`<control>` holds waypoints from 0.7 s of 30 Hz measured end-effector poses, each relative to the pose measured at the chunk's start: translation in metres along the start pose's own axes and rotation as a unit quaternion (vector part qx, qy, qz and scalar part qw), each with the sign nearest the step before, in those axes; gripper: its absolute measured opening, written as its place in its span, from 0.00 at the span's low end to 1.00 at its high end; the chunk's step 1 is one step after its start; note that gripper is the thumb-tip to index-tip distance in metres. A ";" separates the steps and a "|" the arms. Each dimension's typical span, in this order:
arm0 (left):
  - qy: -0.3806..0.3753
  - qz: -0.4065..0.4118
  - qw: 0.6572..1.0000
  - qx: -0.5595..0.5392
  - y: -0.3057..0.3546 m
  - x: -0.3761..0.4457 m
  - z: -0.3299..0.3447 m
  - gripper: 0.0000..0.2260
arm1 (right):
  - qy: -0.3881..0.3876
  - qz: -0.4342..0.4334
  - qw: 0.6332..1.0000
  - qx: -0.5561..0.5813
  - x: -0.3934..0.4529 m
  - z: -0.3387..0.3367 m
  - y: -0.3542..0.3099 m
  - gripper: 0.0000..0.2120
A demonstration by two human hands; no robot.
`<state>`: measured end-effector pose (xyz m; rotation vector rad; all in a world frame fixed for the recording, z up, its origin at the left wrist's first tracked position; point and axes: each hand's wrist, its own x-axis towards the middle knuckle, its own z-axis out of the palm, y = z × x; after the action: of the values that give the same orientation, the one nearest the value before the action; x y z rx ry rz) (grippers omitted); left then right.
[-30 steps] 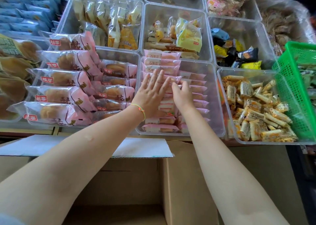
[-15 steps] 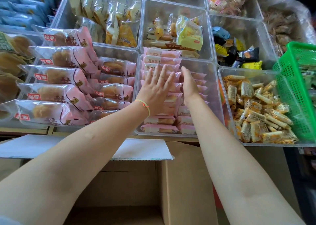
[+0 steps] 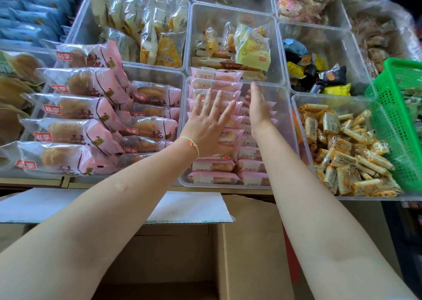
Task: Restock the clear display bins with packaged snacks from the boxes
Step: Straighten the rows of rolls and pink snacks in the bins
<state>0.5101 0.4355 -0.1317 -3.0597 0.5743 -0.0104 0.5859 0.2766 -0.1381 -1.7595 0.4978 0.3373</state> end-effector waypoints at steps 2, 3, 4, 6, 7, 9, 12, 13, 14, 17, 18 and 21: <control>-0.002 0.003 1.000 0.001 -0.001 0.000 -0.001 0.46 | 0.001 0.021 1.000 0.009 0.039 0.001 0.021 0.57; -0.003 0.003 1.000 0.001 -0.001 0.000 -0.001 0.46 | -0.018 0.023 0.999 0.014 0.031 0.003 0.015 0.56; -0.002 0.002 1.000 0.001 0.000 0.000 0.000 0.46 | -0.040 0.017 0.999 0.015 0.018 0.005 0.007 0.52; 0.003 0.002 1.000 0.006 0.000 0.000 0.002 0.46 | -0.049 0.010 0.999 -0.008 -0.048 0.011 -0.034 0.43; 0.006 0.004 1.000 0.009 0.000 0.000 0.003 0.45 | -0.037 0.009 0.999 -0.006 -0.060 0.012 -0.041 0.40; 0.013 0.008 1.000 0.003 -0.002 0.000 0.004 0.44 | -0.037 0.005 0.999 0.020 -0.056 0.014 -0.038 0.37; 0.023 -0.015 0.999 -0.031 -0.009 0.004 -0.003 0.46 | -0.020 0.020 0.999 0.045 -0.025 0.014 -0.028 0.50; 0.021 -0.020 0.999 -0.034 -0.012 0.006 -0.005 0.47 | -0.006 0.023 0.998 0.056 -0.004 0.016 -0.019 0.54; 0.019 -0.021 0.999 -0.032 -0.013 0.008 -0.007 0.48 | -0.016 0.009 0.998 0.067 0.008 0.016 -0.014 0.53; 0.010 -0.013 0.999 -0.033 -0.015 0.011 -0.008 0.48 | -0.040 -0.027 0.997 0.059 -0.029 0.023 -0.048 0.46; 0.008 -0.012 0.999 -0.035 -0.015 0.011 -0.007 0.48 | -0.043 -0.030 0.997 0.057 -0.032 0.022 -0.050 0.42; 0.006 -0.010 0.999 -0.035 -0.015 0.010 -0.004 0.47 | -0.050 -0.009 0.997 0.051 -0.022 0.016 -0.035 0.41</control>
<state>0.5250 0.4461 -0.1268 -3.1347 0.5573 -0.0108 0.5855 0.3024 -0.1019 -1.6386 0.4198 0.3794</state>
